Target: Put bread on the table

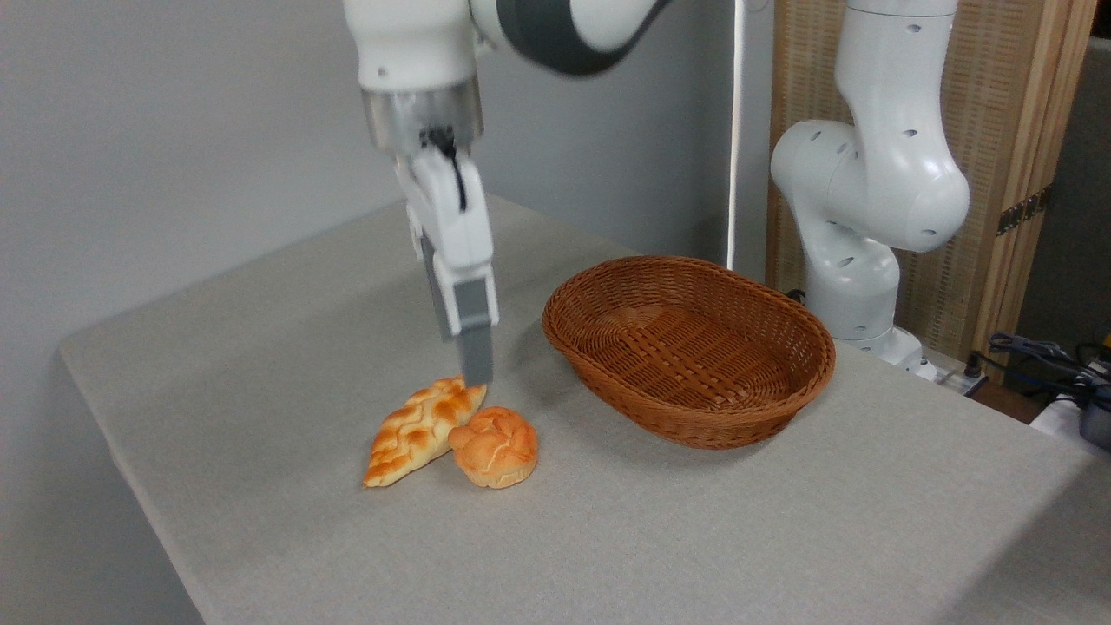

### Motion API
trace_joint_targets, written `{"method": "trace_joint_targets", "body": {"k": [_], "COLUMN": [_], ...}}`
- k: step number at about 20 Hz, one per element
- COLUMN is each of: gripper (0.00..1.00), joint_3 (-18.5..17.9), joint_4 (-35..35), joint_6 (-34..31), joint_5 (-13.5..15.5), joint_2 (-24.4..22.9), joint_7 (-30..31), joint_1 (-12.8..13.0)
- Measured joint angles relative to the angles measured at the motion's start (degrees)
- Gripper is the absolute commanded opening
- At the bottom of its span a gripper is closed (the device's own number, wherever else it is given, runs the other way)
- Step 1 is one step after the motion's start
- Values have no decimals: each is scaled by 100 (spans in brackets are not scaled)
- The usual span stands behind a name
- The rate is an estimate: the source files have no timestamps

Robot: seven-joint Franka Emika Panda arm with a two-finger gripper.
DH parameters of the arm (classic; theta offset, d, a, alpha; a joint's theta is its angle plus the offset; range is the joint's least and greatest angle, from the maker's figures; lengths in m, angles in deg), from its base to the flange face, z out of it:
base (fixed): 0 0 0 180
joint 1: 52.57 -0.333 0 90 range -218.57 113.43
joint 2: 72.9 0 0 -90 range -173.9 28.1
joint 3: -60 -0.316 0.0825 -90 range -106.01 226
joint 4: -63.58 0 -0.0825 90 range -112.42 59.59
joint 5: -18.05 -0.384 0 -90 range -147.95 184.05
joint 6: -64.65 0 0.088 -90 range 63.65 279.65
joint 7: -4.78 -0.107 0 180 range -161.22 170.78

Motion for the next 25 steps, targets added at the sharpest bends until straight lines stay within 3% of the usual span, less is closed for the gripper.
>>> {"method": "trace_joint_targets", "body": {"k": [4, 7, 9, 25], "gripper": [100, 100, 100, 100], "joint_3": [35, 345, 479, 476], "joint_4": [925, 1272, 1461, 1620], "joint_6": [-1095, -1169, -1169, -1193], "joint_5": [93, 119, 119, 118], "joint_2": [23, 182, 362, 499], "joint_7": [383, 1029, 1390, 1552], "joint_1": [-285, -671, -784, -859]}}
